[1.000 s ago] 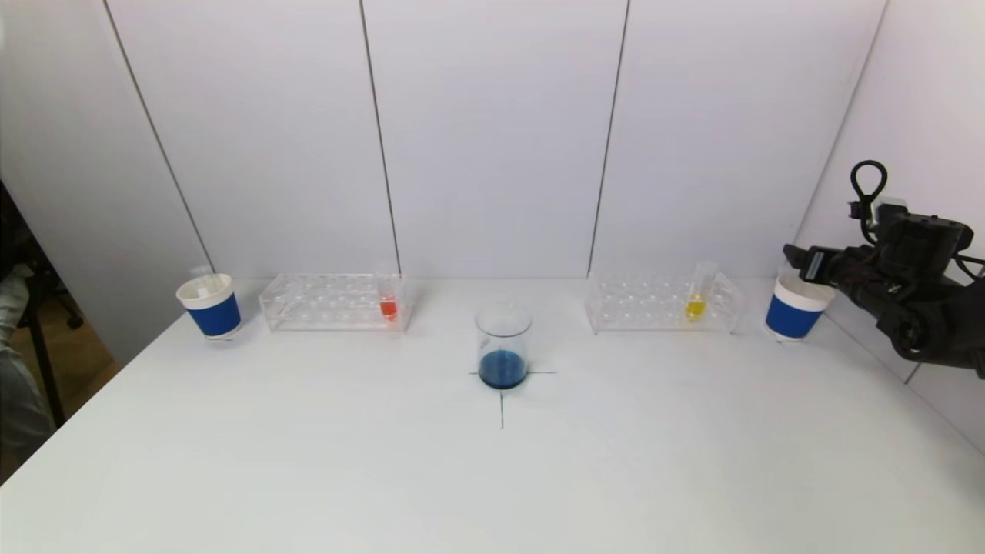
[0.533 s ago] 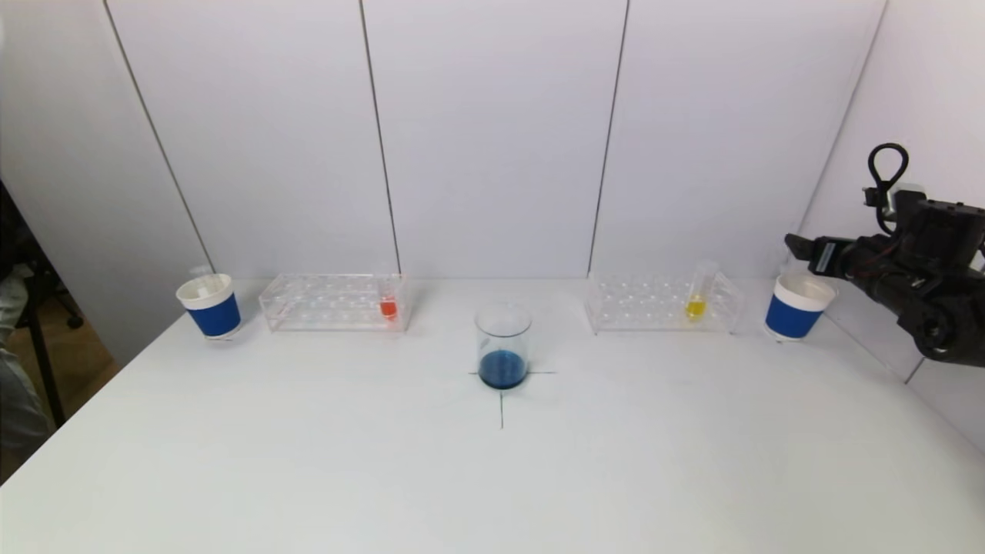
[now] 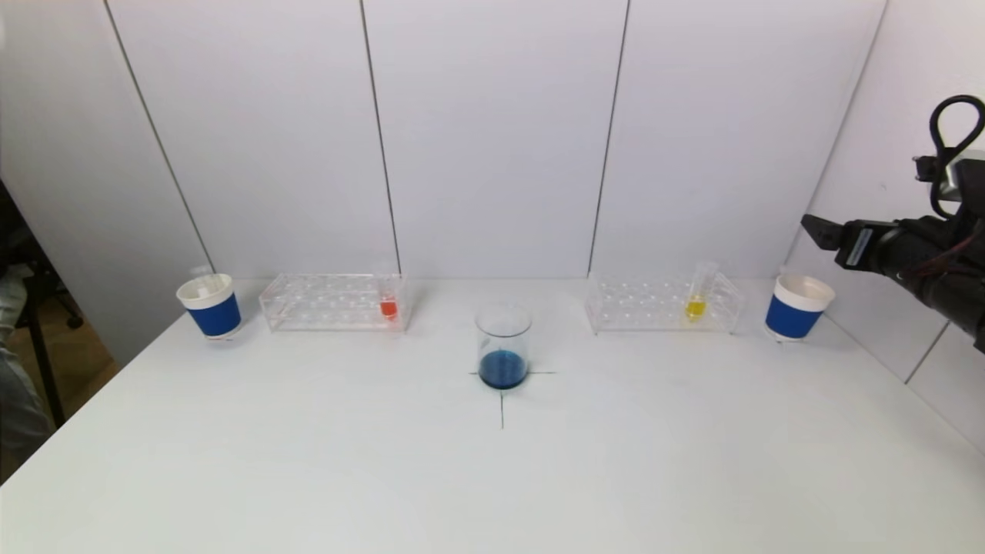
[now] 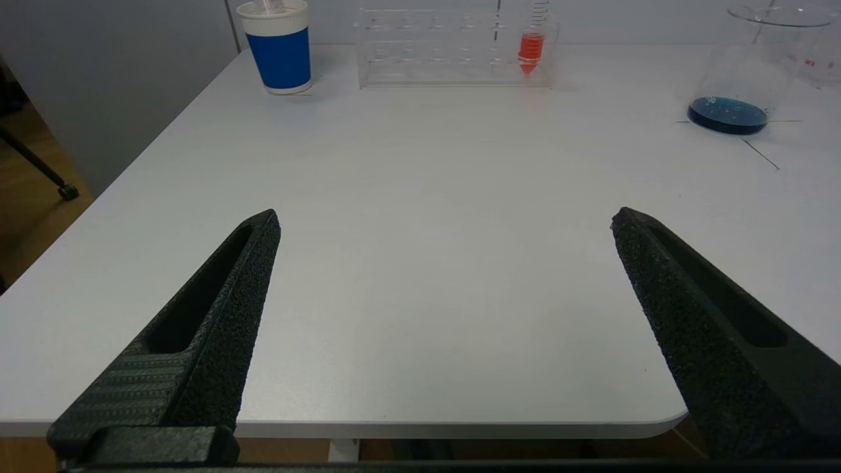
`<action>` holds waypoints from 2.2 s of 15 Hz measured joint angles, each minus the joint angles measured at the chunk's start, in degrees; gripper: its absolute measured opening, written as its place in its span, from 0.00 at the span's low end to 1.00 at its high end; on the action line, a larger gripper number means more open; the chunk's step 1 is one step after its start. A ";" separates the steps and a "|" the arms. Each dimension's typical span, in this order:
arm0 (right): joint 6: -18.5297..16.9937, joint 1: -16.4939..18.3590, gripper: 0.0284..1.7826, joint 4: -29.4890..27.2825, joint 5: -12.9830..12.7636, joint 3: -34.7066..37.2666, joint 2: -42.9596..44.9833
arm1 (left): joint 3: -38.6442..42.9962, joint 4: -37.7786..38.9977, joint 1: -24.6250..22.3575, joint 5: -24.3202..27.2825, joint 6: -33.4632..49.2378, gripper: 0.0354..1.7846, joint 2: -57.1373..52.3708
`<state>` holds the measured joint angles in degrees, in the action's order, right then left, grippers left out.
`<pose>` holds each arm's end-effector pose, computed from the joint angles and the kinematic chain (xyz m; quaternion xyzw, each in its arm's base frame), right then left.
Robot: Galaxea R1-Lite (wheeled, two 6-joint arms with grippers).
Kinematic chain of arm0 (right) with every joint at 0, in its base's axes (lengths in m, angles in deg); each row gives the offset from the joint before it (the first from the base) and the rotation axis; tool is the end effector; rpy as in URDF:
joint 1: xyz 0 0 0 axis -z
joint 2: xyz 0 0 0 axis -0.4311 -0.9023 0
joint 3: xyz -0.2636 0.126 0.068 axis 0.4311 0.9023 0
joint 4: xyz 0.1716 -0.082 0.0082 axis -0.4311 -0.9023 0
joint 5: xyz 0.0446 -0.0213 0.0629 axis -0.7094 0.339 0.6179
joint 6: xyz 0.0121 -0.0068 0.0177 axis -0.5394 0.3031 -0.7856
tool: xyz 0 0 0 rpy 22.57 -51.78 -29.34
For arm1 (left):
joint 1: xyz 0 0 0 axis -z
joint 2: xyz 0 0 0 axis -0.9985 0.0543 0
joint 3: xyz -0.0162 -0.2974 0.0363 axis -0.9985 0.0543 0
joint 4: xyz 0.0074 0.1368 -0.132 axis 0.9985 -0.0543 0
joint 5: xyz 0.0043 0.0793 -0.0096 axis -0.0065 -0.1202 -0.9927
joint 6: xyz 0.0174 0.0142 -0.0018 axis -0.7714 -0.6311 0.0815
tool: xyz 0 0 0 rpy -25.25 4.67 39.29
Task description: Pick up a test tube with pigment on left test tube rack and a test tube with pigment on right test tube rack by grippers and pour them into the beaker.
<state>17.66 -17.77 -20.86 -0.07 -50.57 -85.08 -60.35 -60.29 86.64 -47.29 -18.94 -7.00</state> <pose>0.3034 -0.0423 0.1897 0.0181 0.0293 -0.0892 0.9954 -0.0229 -0.0001 0.0757 -0.0106 -0.0013 0.0013 0.9999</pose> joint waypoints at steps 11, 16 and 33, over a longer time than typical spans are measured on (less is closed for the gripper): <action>-0.41 -3.67 0.99 -5.73 1.51 27.87 38.57 | 0.00 0.00 0.00 -0.02 0.00 0.99 0.00; -0.63 -4.50 0.99 -25.77 5.47 31.48 61.20 | 0.00 0.00 0.00 -0.02 -0.02 0.99 0.00; 2.47 -7.50 0.99 -51.46 1.73 42.70 98.00 | 0.00 -0.02 0.00 0.00 -0.02 0.99 0.00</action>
<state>20.14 -25.27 -72.31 1.66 -7.86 12.92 -60.35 -60.32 86.64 -47.29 -18.96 -7.00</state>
